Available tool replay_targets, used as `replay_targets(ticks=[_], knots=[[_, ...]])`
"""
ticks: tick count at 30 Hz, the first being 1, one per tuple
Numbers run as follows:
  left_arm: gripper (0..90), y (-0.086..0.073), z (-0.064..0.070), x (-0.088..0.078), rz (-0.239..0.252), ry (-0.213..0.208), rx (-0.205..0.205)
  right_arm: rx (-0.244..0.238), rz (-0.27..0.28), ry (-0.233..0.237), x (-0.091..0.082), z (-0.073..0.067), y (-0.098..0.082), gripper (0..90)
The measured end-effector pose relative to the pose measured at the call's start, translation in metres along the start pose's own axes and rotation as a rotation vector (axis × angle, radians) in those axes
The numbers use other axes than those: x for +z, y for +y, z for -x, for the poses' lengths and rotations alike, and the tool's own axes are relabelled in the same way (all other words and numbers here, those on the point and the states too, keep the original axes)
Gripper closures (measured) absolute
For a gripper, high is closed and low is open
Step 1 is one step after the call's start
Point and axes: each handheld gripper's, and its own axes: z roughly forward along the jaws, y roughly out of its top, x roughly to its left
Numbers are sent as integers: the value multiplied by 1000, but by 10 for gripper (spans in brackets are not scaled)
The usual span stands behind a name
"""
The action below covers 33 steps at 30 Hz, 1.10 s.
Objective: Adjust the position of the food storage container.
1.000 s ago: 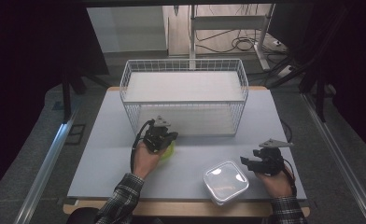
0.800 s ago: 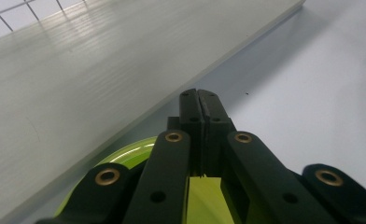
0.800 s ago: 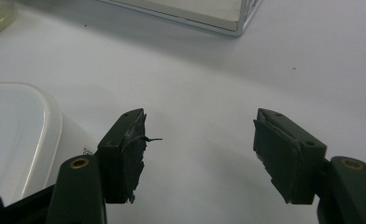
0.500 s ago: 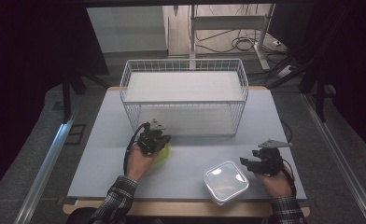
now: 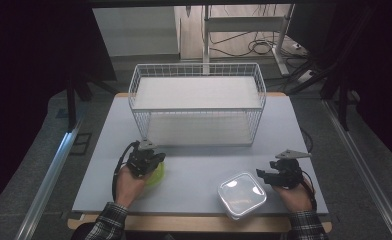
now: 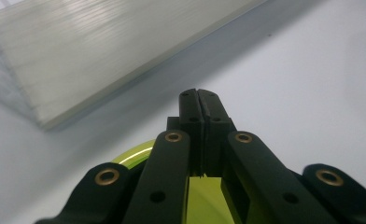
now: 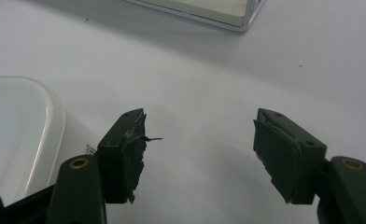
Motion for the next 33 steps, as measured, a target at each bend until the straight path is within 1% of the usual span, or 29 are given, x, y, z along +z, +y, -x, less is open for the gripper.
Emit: replay_targets(ticks=[1,2,3,4,5,6,8,9,11,13,14,16,19,21,22,24,27,28,30,32,33], knots=[[898,-1,-1,-1,-1,1,-5,0,-2,1,0,0,0,348],[896,-2,-1,-4,9,3,-10,0,-3,1,0,0,0,347],[895,-2,0,-6,22,-7,-14,-1,-4,2,1,0,0,347],[895,-2,3,-9,31,-28,-19,-1,-4,1,1,0,0,347],[897,-2,5,-11,34,-34,-14,-1,-3,1,1,0,0,347],[899,-2,10,-13,40,-50,-14,-2,-2,2,1,0,0,347],[900,-5,18,-14,42,-86,-22,-1,-1,2,0,0,0,346],[900,-7,21,-13,31,-92,-16,-1,0,2,0,0,0,346],[900,-10,27,-9,2,-82,5,-1,0,2,0,0,0,346],[900,-14,30,-8,-3,-76,-1,-1,2,2,0,0,1,346],[900,-16,29,-9,0,-80,-16,-1,2,2,-1,-1,1,346],[900,-17,29,-12,-9,-65,-19,3,2,5,-1,-1,1,346],[900,-23,26,-17,-6,-51,-32,2,3,4,-1,0,1,351],[900,-27,24,-22,-9,-20,-30,2,5,5,-1,-1,1,358],[900,-28,22,-23,-7,-12,-32,1,5,6,-2,-1,2,365],[900,-32,16,-26,17,-25,-62,-3,4,9,-3,-1,2,386],[900,-32,18,-29,51,-41,-49,1,-5,16,-5,-3,4,436],[900,-31,21,-31,68,-46,-40,0,-6,16,-6,-4,4,462],[900,-29,30,-34,106,-74,-27,1,-11,33,-11,-6,5,526],[900,-29,39,-34,127,-105,-16,-6,-20,47,-17,-9,5,621],[900,-29,44,-33,129,-121,-11,-10,-24,52,-19,-10,4,673]])
